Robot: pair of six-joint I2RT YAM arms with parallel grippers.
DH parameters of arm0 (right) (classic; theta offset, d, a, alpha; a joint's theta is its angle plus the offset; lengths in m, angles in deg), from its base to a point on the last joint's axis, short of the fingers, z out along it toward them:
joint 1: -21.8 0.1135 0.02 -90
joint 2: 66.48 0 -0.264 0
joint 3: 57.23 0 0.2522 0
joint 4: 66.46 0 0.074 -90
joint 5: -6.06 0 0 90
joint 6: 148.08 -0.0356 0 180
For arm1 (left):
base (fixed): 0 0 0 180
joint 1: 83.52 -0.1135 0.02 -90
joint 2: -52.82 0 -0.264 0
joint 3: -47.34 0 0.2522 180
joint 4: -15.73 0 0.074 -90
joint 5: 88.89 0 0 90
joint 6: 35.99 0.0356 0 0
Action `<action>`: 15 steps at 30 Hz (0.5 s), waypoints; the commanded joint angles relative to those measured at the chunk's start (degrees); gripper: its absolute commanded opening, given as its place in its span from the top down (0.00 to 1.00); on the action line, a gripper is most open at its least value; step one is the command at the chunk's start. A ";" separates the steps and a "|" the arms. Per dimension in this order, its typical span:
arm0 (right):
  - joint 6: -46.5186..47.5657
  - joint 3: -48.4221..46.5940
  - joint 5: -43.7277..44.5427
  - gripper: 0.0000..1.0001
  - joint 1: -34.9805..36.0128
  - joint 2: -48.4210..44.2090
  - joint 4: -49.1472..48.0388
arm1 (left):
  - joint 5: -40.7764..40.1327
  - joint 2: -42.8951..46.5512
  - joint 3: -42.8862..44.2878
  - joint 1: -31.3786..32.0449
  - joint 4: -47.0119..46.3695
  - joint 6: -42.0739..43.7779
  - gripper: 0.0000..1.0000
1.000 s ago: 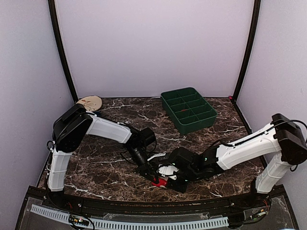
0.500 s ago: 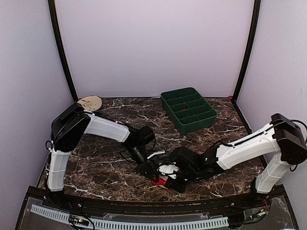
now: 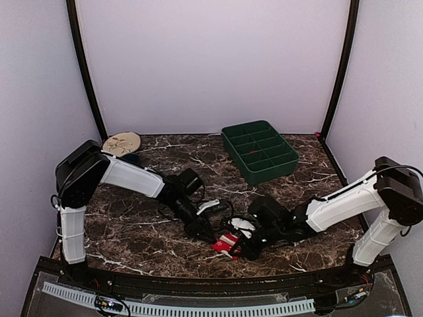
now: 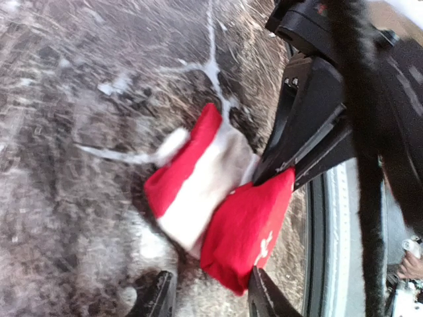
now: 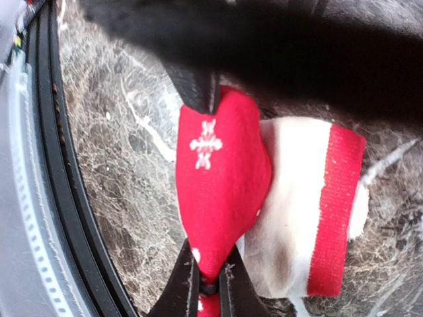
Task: Roll the socks
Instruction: Roll the sock at the center of the board.
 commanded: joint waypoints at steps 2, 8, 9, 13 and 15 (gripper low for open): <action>-6.71 4.85 -5.62 1.00 -2.85 0.10 -1.76 | -6.68 5.70 -5.93 -0.68 -11.93 -4.52 0.58; -11.38 7.10 -11.54 1.00 -4.51 0.22 -6.08 | -13.69 11.99 -13.72 0.65 -25.87 -4.71 0.54; -11.99 7.47 -12.29 1.00 -4.82 0.20 -6.64 | -14.18 12.81 -14.75 1.09 -27.38 -4.03 0.53; -14.20 8.61 -14.99 1.00 -6.07 0.67 -8.58 | -16.36 14.46 -15.86 4.66 -29.20 1.66 0.51; -15.28 9.16 -16.65 1.00 -6.64 0.97 -9.30 | -17.52 14.49 -15.46 6.90 -28.23 5.25 0.51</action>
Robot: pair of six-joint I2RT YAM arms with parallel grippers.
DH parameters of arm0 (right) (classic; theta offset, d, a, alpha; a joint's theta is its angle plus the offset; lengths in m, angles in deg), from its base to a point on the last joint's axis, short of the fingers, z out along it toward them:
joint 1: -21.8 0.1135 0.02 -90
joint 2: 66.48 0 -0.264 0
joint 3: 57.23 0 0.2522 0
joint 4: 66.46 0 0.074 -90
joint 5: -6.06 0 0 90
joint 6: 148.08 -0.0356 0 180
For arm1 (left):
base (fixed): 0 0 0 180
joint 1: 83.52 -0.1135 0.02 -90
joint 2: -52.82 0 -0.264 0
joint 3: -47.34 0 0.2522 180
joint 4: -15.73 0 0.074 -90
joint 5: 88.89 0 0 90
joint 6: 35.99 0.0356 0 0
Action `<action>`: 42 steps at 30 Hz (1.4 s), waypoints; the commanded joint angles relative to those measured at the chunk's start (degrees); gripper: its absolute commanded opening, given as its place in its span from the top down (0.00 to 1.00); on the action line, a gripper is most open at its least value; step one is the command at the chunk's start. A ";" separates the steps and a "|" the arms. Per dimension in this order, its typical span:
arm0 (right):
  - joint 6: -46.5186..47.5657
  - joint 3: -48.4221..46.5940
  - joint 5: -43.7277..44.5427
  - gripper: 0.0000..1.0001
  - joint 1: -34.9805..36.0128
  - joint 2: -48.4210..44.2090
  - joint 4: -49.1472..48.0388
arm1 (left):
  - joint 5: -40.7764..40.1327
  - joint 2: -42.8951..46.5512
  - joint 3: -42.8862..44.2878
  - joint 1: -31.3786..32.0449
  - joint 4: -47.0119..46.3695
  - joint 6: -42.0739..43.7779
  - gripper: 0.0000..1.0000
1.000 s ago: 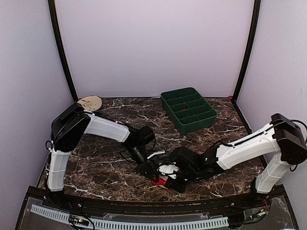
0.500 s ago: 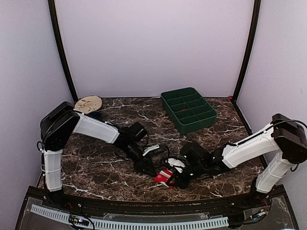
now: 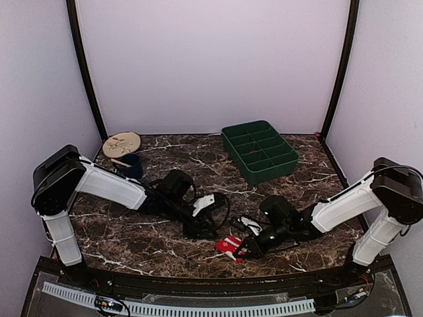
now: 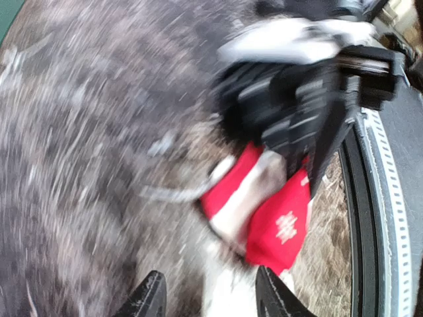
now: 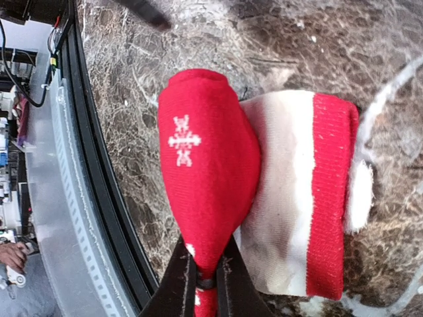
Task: Roll the socks
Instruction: Roll the sock at the center of the board.
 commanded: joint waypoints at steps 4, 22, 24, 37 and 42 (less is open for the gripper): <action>-5.33 3.08 -6.17 1.00 -2.06 1.92 -0.90 | -5.32 2.04 0.11 7.16 -2.19 12.39 0.50; -7.38 3.21 -12.62 1.00 -3.85 4.17 -2.57 | -5.68 -1.16 3.71 12.15 5.16 25.88 0.47; -7.30 2.95 -13.03 1.00 -3.86 4.68 -2.60 | -4.83 -1.67 4.23 12.42 6.44 26.87 0.48; -5.91 0.51 -14.95 1.00 -4.13 6.61 -0.53 | -6.44 -4.41 6.14 13.04 8.15 29.68 0.55; -5.59 0.00 -15.15 1.00 -4.29 6.93 0.19 | -5.53 -4.86 6.45 13.04 9.04 30.21 0.68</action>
